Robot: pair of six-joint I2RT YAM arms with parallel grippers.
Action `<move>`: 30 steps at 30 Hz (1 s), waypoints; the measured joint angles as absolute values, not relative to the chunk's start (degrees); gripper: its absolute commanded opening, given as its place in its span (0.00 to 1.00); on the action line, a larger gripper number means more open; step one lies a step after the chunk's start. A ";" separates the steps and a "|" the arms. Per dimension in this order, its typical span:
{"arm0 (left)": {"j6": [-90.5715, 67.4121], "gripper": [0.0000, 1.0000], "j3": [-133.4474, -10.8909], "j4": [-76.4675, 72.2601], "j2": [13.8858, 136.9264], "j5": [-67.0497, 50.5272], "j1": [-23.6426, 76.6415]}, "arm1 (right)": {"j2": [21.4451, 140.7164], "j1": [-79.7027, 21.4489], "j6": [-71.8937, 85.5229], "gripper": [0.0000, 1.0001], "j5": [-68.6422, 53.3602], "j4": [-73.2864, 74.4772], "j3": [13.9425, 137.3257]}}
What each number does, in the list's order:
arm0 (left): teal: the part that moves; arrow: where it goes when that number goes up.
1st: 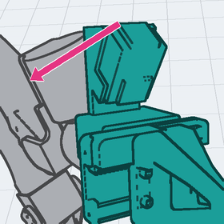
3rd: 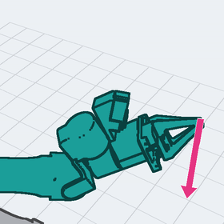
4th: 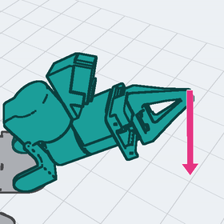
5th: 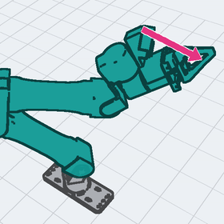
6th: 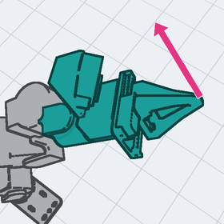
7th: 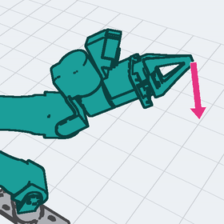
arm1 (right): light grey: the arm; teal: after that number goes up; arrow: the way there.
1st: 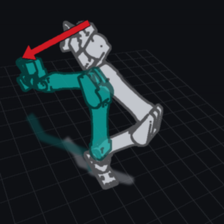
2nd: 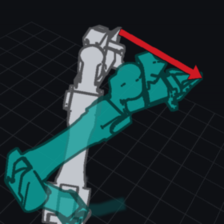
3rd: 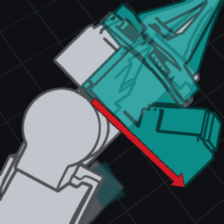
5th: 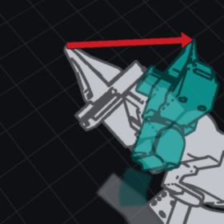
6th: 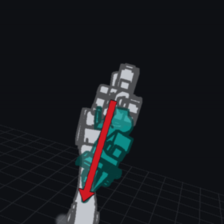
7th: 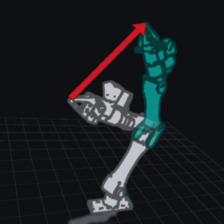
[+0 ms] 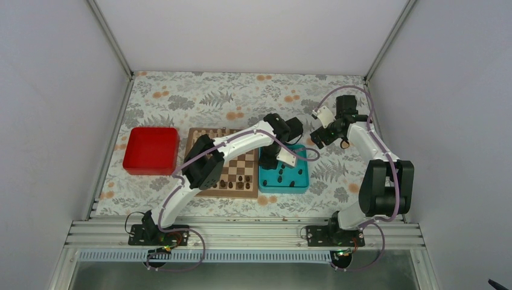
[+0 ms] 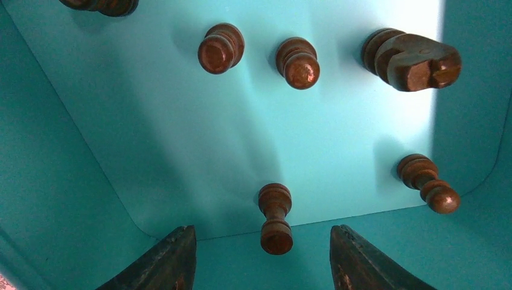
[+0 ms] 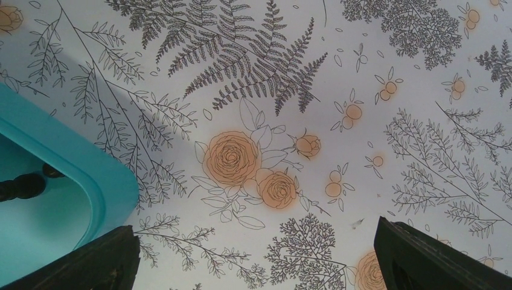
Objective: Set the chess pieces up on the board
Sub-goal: Pick up the chess piece from the storage box.
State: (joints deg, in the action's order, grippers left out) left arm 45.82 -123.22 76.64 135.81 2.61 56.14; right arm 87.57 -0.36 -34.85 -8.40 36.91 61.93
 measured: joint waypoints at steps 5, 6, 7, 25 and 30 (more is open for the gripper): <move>45.54 0.51 -123.17 76.62 135.98 2.70 56.14 | 87.57 -0.36 -34.83 1.00 -8.43 36.95 61.93; 45.52 0.51 -123.09 76.58 136.09 2.70 56.14 | 87.57 -0.38 -34.85 1.00 -8.43 36.95 61.93; 45.45 0.51 -123.07 76.60 136.27 2.70 56.14 | 87.57 -0.43 -34.85 1.00 -8.43 36.95 61.93; 44.97 0.33 -121.71 75.75 138.50 3.25 56.38 | 87.57 -1.17 -34.87 1.00 -8.47 37.21 61.91; 44.75 0.27 -122.06 76.01 138.61 3.90 56.40 | 87.57 -1.17 -34.87 1.00 -8.47 37.28 61.76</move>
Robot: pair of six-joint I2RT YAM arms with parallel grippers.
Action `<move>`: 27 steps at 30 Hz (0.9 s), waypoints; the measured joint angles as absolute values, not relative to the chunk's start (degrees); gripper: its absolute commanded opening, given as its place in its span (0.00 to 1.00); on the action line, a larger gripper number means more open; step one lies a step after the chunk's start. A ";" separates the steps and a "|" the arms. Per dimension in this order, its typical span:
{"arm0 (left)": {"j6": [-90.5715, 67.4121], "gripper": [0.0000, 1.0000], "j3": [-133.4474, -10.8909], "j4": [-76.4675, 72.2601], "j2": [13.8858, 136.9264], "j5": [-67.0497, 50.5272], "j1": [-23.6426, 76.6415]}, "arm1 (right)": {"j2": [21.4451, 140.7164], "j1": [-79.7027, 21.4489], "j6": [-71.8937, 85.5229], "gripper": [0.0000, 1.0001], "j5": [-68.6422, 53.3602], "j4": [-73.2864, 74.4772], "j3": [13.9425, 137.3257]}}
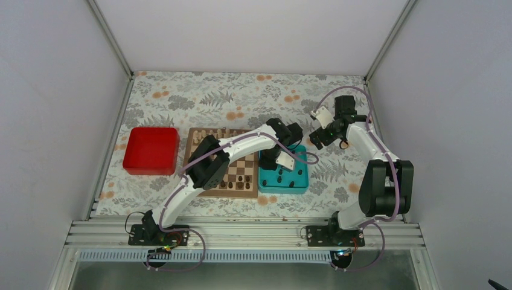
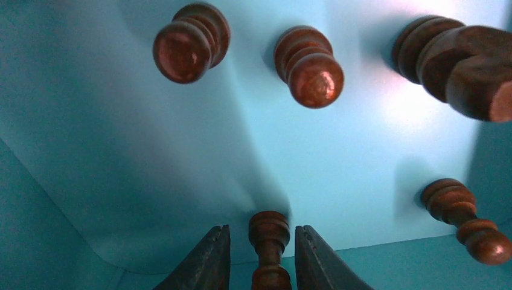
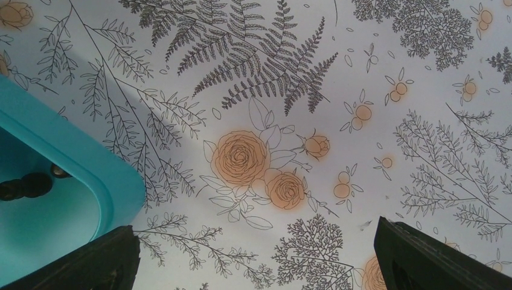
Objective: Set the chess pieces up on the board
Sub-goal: Pick up the chess piece from the storage box.
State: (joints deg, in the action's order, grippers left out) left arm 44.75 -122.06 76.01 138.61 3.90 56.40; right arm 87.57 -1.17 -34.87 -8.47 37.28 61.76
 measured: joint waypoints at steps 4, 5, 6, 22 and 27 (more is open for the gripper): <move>44.64 0.21 -122.13 76.01 138.93 4.36 56.53 | 87.57 -1.19 -34.89 1.00 -8.47 37.32 61.65; 44.60 0.19 -122.13 76.01 139.04 4.40 56.60 | 87.57 -1.19 -34.89 1.00 -8.47 37.32 61.65; 44.60 0.18 -122.15 76.01 139.17 4.45 56.71 | 87.57 -1.19 -34.89 1.00 -8.47 37.32 61.63; 44.53 0.09 -124.70 77.01 139.44 6.26 57.69 | 87.57 -1.52 -35.09 1.00 -8.47 37.34 61.28; 44.49 0.08 -124.84 77.06 138.87 7.01 57.74 | 87.57 -1.52 -35.09 1.00 -8.47 37.34 61.17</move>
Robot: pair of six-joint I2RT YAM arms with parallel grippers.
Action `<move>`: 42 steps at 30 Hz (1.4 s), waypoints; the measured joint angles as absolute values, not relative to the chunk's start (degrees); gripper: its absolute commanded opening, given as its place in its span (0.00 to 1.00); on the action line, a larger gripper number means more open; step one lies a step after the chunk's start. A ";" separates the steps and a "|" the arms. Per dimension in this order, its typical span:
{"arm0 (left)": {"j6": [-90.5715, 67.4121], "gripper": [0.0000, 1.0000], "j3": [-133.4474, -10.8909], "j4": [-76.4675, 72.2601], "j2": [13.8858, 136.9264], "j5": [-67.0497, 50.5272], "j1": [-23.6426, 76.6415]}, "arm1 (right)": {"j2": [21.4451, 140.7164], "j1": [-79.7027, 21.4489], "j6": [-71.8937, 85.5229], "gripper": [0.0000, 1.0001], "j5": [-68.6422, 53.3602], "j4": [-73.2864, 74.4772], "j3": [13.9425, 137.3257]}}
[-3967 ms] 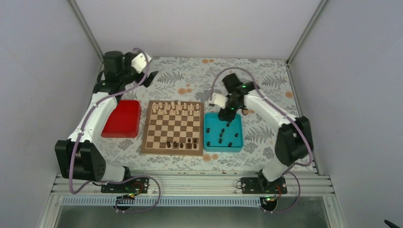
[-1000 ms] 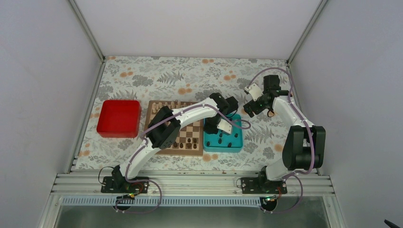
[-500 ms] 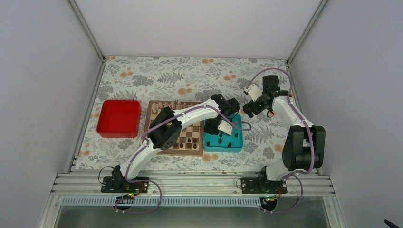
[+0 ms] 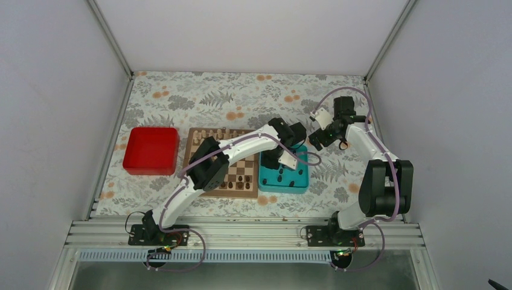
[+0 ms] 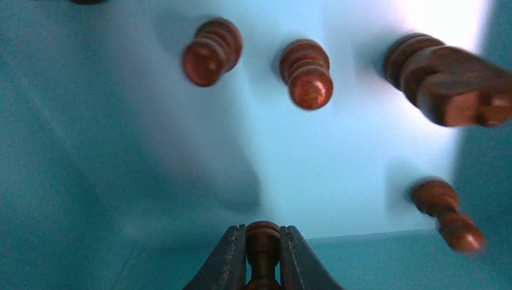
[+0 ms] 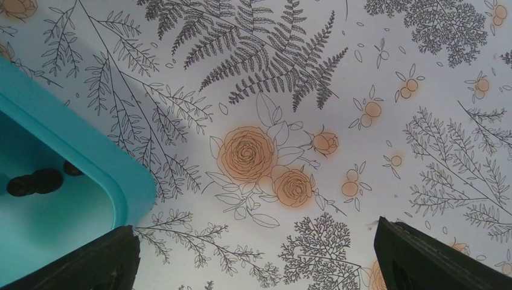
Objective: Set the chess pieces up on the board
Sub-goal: Pick up the chess piece from the storage box, then place the chess piece on the chessboard.
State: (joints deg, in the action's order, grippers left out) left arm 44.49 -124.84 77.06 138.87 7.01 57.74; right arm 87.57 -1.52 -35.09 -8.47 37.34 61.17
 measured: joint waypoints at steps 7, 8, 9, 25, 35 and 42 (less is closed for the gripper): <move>44.27 0.06 -125.56 77.06 136.68 6.98 57.76 | 87.57 -1.52 -35.11 1.00 -8.45 37.39 61.01; 44.25 0.06 -125.75 77.06 136.55 6.96 57.76 | 87.57 -1.52 -35.11 1.00 -8.45 37.39 61.01; 44.23 0.06 -125.97 77.03 136.51 6.96 57.76 | 87.57 -1.52 -35.11 1.00 -8.45 37.36 61.01; 42.76 0.07 -113.03 72.79 116.16 7.79 49.25 | 87.57 -1.52 -35.22 1.00 -8.12 37.47 61.01; 42.17 0.07 -76.07 65.43 92.16 8.88 32.18 | 87.57 -1.52 -35.24 1.00 -7.16 38.09 61.01; 41.85 0.07 -60.47 62.17 81.80 7.70 28.80 | 87.57 -1.50 -35.24 1.00 -6.48 38.15 61.01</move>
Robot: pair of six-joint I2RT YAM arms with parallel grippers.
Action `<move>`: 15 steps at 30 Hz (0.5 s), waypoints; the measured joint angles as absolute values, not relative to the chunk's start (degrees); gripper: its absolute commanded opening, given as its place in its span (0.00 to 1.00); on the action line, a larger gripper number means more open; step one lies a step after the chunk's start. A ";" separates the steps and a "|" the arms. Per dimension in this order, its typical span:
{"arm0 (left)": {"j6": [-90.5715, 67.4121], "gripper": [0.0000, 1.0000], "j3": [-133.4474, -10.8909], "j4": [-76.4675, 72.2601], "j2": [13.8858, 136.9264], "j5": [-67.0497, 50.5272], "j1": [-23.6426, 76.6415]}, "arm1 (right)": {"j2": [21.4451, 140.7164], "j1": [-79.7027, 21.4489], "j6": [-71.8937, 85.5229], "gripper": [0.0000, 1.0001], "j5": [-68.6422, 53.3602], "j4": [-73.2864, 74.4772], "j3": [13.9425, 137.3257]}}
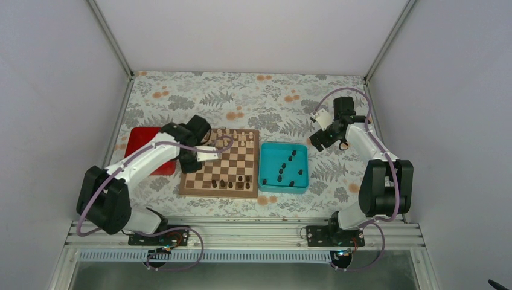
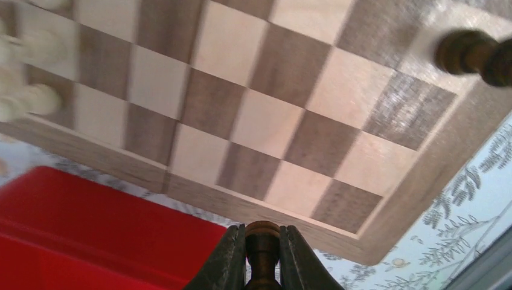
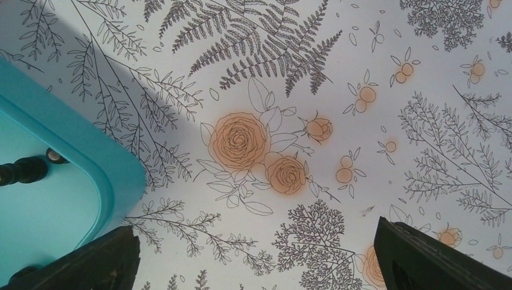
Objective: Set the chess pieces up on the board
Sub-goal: Place the chess piece on the chessboard.
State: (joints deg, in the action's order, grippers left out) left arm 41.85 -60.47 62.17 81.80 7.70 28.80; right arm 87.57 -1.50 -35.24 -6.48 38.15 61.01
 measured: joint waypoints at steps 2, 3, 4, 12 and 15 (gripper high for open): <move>41.71 0.07 -56.75 61.06 79.61 6.81 28.75 | 87.57 -1.50 -35.24 1.00 -6.31 38.15 61.01; 41.71 0.07 -55.09 60.42 78.81 6.37 28.75 | 87.59 -1.50 -35.24 1.00 -6.26 38.15 61.01; 41.71 0.07 -53.39 59.70 78.06 5.74 28.75 | 87.59 -1.50 -35.24 1.00 -6.24 38.15 61.01; 41.74 0.07 -46.13 56.10 77.03 3.84 28.75 | 87.90 -1.50 -35.24 1.00 -5.82 38.15 61.01; 41.76 0.07 -45.89 55.55 77.01 2.96 28.75 | 88.05 -1.48 -35.24 1.00 -5.69 38.15 61.01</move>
State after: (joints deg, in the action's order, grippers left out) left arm 41.76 -45.89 55.55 77.01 2.96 28.75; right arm 88.05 -1.48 -35.24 -5.69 38.15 61.01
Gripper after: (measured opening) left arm 0.135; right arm 0.997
